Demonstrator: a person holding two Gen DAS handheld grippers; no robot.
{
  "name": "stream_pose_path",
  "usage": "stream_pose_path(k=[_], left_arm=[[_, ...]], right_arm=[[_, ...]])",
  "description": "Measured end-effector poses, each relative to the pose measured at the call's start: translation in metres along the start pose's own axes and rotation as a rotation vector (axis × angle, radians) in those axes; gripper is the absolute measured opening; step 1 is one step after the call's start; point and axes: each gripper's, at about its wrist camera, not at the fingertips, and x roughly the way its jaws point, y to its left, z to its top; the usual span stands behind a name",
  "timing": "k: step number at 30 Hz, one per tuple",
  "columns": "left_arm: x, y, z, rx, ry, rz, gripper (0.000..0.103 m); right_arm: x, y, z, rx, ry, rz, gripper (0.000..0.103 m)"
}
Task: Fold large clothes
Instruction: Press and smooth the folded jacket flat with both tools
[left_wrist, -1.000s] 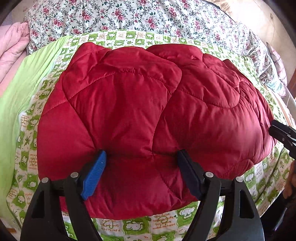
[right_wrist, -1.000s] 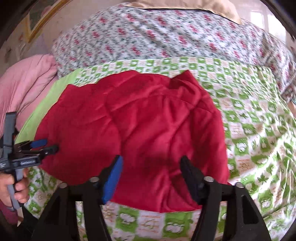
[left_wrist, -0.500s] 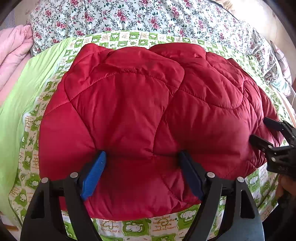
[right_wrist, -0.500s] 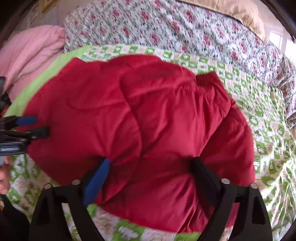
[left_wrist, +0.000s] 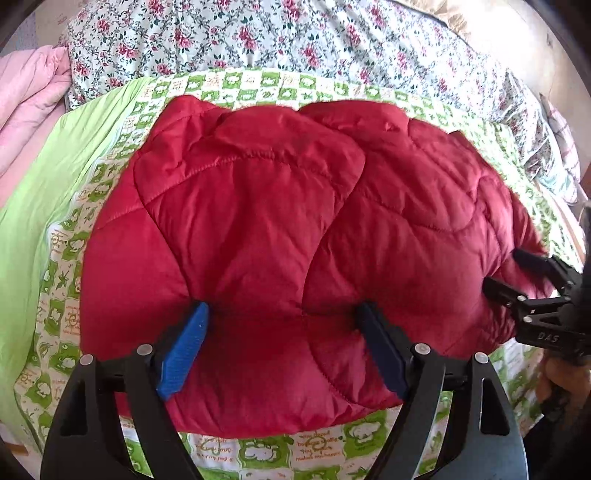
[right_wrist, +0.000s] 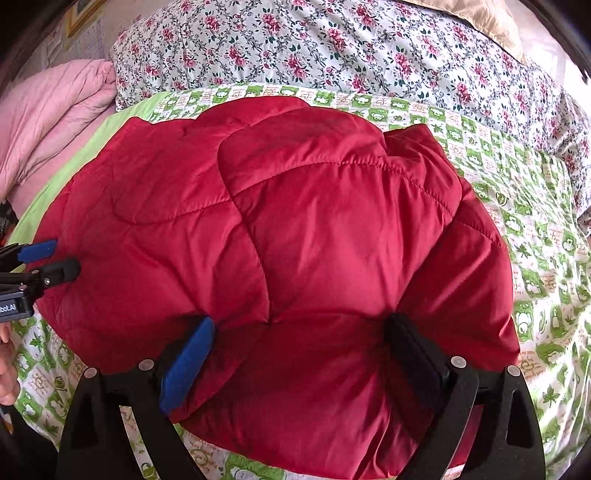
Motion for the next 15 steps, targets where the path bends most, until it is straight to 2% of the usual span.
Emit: stream_pose_path(k=[4,7,10,15], left_arm=[[-0.009,0.009,0.012,-0.018,-0.014,-0.01,0.082],[-0.012,0.016,0.028,-0.026,-0.026,0.012,0.082],[-0.009,0.023,0.045,-0.041,-0.033,0.036,0.082],[0.017,0.026,0.069,-0.035,-0.004,0.088,0.083]], right_arm=[[-0.005,-0.003,0.003,0.019,0.011,0.023,0.095],[-0.022,-0.007,0.01,0.046,-0.02,0.058,0.087],[-0.034,-0.011,0.026,0.063,-0.057,0.074,0.086],[-0.007,-0.017,0.06,0.04,-0.014,0.056,0.086]])
